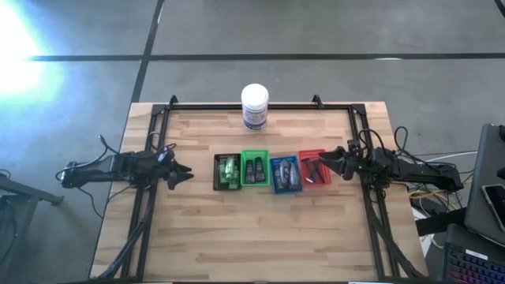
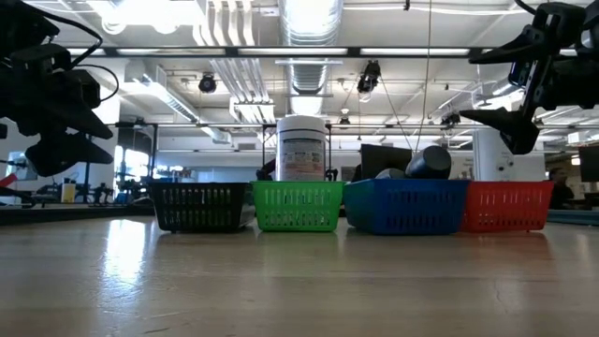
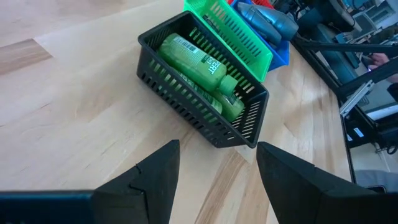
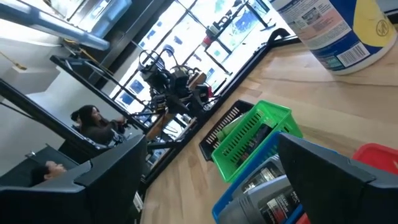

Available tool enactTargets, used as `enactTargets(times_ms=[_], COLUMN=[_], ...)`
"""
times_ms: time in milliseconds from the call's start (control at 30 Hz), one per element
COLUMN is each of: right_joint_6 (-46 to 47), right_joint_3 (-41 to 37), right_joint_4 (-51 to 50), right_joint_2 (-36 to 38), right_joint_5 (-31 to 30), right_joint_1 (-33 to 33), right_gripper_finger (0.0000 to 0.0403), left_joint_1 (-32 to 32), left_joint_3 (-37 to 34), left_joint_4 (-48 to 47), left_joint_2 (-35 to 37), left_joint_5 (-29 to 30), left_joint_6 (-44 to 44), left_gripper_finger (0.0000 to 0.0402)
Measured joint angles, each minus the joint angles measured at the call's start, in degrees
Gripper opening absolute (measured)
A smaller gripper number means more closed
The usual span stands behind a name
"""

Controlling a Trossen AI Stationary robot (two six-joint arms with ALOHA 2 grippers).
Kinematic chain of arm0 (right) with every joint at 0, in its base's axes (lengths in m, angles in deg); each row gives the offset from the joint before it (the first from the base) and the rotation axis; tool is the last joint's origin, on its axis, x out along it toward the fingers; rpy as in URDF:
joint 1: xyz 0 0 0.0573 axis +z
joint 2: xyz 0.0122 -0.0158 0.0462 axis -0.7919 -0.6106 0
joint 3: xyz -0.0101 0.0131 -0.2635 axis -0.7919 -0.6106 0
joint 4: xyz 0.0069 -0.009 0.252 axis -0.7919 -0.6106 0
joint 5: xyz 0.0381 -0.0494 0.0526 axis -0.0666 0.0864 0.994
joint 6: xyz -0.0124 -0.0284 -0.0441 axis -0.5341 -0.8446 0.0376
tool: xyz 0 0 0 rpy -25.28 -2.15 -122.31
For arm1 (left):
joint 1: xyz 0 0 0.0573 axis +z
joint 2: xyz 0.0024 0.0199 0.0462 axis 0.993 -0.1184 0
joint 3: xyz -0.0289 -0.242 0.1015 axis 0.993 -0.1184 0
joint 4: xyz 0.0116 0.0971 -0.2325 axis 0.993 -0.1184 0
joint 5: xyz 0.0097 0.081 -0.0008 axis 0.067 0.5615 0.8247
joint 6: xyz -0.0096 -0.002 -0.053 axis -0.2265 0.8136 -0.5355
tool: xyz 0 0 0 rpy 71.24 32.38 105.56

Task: Pick & Place Travel size toiletries
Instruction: Return to Home Position

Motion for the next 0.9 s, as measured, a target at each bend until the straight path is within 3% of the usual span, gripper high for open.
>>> enactTargets(times_ms=[567, 900], right_joint_6=[0.0, 0.0], right_joint_3=[0.0, 0.0], right_joint_4=[0.0, 0.0], right_joint_2=[0.0, 0.0], right_joint_5=[0.0, 0.0], right_joint_1=[0.0, 0.0], right_gripper_finger=[0.0326, 0.035], left_joint_1=[0.0, 0.0], left_joint_3=[0.0, 0.0], left_joint_4=[0.0, 0.1], left_joint_2=[0.0, 0.0], left_joint_5=[0.0, 0.0], left_joint_6=[0.0, 0.0], left_gripper_finger=[0.0218, 0.0218])
